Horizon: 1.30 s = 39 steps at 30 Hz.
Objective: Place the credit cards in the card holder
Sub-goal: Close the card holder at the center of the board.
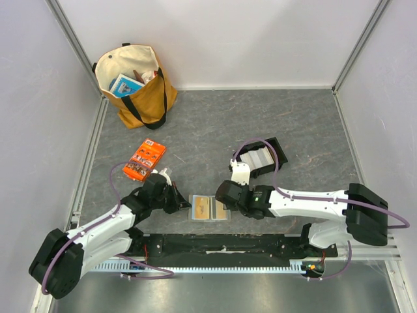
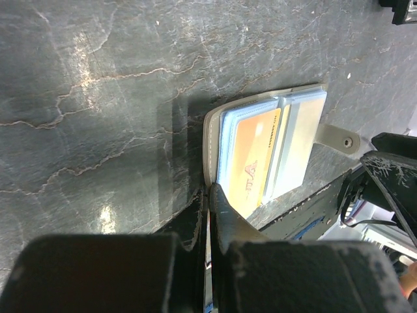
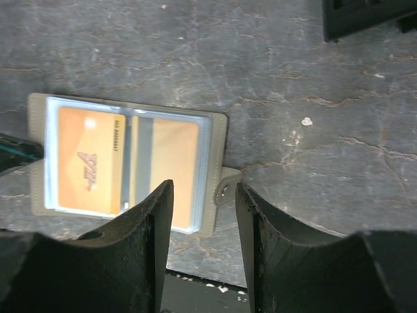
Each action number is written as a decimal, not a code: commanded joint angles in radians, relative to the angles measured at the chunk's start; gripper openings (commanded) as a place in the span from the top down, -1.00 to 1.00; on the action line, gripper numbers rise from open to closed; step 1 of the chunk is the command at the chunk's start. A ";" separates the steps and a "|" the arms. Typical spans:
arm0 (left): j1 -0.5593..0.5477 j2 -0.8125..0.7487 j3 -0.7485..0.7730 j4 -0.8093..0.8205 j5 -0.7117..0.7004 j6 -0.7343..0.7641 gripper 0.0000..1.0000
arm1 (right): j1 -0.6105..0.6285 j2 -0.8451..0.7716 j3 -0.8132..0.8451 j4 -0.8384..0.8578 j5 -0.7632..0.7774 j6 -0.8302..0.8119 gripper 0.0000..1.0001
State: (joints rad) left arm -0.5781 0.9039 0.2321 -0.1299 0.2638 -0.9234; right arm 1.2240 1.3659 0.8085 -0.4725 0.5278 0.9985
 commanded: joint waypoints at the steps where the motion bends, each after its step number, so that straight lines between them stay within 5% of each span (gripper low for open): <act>1: -0.002 -0.007 0.038 -0.002 0.008 0.006 0.97 | 0.005 0.038 0.057 -0.086 0.060 0.025 -0.01; 12: -0.003 0.009 0.039 -0.001 0.006 0.006 0.96 | 0.006 0.070 0.061 -0.126 0.067 0.045 0.07; 35: -0.002 -0.019 0.027 -0.004 0.008 0.000 0.96 | 0.006 0.033 0.032 -0.124 0.066 0.043 0.58; 39: -0.002 -0.014 0.027 -0.004 0.009 0.001 0.96 | 0.006 0.044 0.035 -0.120 0.052 0.042 0.49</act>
State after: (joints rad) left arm -0.5785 0.8993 0.2440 -0.1329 0.2657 -0.9234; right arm 1.2266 1.4170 0.8425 -0.5858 0.5575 1.0214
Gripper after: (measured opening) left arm 0.021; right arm 0.238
